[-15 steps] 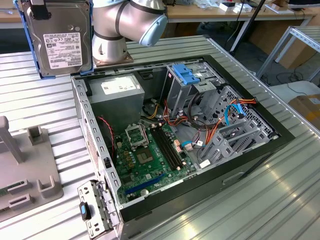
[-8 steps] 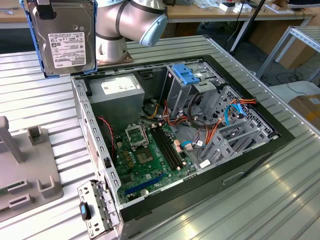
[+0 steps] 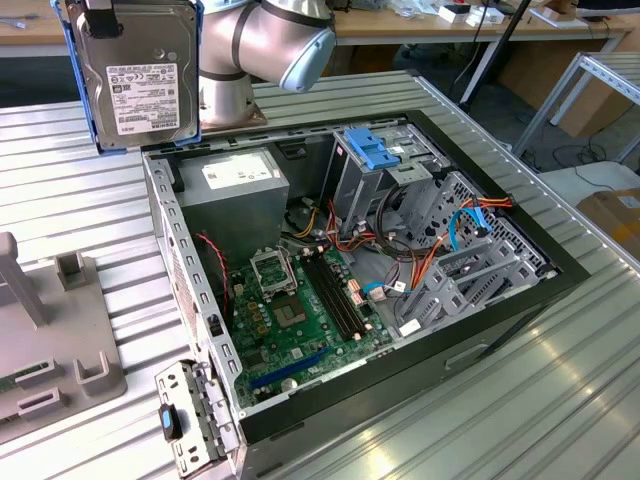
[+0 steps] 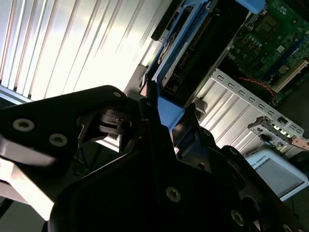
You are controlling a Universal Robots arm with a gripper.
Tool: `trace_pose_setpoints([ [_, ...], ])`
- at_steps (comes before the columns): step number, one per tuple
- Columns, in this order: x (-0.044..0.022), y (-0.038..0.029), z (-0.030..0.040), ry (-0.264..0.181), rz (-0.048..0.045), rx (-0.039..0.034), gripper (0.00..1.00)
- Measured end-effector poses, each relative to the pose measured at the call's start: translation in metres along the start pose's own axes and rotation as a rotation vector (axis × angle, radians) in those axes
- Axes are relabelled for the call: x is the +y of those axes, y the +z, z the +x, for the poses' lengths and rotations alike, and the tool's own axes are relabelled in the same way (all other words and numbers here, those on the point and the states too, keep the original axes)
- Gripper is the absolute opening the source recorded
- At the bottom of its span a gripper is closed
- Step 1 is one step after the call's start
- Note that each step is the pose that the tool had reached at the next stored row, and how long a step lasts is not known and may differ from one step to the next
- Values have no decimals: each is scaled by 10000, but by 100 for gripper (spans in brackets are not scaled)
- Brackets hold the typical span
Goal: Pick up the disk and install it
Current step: 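Pick up the disk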
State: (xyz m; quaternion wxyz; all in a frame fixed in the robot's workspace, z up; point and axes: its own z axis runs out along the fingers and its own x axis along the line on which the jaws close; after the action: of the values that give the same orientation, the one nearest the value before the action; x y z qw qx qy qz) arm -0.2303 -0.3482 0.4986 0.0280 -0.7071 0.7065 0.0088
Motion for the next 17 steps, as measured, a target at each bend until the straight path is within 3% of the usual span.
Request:
trace_pose_setpoints([
  [2,-10,0,0,-4,-1,1,37],
  [6,-138,3,-2,-2,-2,1,37],
  [10,-151,5,-2,-3,0,-1,37],
  [15,-340,10,-5,-1,-1,0,37],
  [17,-378,11,-5,-2,-1,0,37],
])
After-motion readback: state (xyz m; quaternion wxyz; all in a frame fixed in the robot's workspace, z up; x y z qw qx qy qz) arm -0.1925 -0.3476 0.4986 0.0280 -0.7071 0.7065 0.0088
